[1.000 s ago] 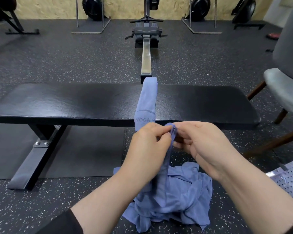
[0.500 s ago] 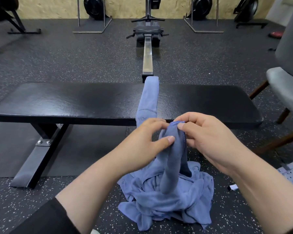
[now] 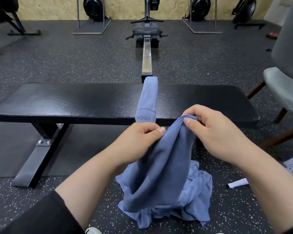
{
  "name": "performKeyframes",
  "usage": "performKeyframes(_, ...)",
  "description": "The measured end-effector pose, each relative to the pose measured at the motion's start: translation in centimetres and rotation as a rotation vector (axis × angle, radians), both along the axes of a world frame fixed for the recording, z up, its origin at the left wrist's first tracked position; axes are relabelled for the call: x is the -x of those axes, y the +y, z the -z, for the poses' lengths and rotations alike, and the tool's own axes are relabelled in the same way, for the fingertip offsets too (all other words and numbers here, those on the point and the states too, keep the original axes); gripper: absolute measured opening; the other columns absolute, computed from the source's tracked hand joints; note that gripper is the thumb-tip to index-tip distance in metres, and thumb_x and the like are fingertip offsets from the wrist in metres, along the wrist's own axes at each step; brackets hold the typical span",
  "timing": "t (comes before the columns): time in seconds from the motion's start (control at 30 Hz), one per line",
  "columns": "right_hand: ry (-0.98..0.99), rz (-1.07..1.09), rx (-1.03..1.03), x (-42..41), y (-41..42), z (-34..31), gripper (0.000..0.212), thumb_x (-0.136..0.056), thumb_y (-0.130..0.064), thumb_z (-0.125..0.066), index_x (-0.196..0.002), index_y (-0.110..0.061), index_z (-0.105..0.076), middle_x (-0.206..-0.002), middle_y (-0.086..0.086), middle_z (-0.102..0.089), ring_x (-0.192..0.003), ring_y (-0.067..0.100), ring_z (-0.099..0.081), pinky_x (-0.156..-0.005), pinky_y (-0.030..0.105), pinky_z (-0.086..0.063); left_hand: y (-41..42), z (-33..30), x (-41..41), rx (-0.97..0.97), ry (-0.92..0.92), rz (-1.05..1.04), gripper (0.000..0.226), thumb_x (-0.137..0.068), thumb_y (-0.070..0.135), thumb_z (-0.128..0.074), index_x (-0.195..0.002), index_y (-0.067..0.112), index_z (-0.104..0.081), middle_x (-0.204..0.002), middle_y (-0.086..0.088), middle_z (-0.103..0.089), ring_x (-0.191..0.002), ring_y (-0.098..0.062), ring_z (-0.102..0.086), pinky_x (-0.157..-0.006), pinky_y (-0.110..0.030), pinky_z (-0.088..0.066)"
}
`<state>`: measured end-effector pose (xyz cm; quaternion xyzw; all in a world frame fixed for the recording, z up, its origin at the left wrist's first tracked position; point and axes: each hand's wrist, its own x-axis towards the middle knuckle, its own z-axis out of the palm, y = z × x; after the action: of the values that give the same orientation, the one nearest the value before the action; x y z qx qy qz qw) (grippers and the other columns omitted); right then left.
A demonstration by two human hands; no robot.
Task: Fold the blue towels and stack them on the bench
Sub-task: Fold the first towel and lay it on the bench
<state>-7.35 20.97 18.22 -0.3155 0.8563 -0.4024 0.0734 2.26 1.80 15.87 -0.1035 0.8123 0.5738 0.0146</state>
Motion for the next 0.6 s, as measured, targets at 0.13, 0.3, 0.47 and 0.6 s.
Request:
performKeyframes(0.13, 0.037, 0.021, 0.029, -0.4, 0.1, -0.3, 0.014, -0.101, -0.022, -0.054, -0.092, -0.027, -0.064, -0.08, -0.01, -0.067, -0.074, 0.007, -0.057, -0.07, 0.025, -0.044, -0.2, 0.3, -0.5, -0.018, -0.068, 0.067, 0.013, -0.092, 0.027, -0.071, -0.08, 0.022, -0.074, -0.07, 0.01, -0.064, -0.066, -0.005, -0.051, -0.064, -0.022, -0.039)
performKeyframes(0.3, 0.066, 0.035, 0.039, -0.9, 0.3, -0.7, 0.014, -0.102, -0.02, -0.052, -0.095, -0.026, -0.063, -0.079, -0.017, -0.065, -0.068, 0.002, -0.056, -0.06, 0.018, -0.038, -0.4, 0.7, -0.9, 0.066, -0.086, 0.053, 0.01, -0.082, 0.022, -0.069, -0.073, 0.024, -0.072, -0.07, 0.004, -0.067, -0.064, -0.009, -0.054, -0.066, -0.03, -0.043)
performKeyframes(0.47, 0.097, 0.081, 0.1, -1.0, 0.8, -1.0, 0.013, -0.102, -0.022, -0.052, -0.097, -0.025, -0.063, -0.082, -0.009, -0.066, -0.073, 0.005, -0.054, -0.066, 0.021, -0.04, -1.1, 0.8, -0.9, 0.479, -0.118, -0.094, 0.017, -0.086, 0.016, -0.055, -0.073, 0.025, -0.062, -0.075, 0.002, -0.067, -0.074, -0.016, -0.06, -0.064, -0.031, -0.044)
performKeyframes(0.6, 0.089, 0.16, 0.131, -0.3, 2.0, -0.9, 0.013, -0.103, -0.025, -0.052, -0.095, -0.027, -0.063, -0.079, -0.018, -0.064, -0.069, 0.0, -0.053, -0.066, 0.026, -0.038, -2.9, 0.4, -1.5, 0.704, -0.186, -0.22, 0.015, -0.088, 0.02, -0.049, -0.081, 0.026, -0.061, -0.079, 0.007, -0.065, -0.082, -0.025, -0.061, -0.067, -0.033, -0.049)
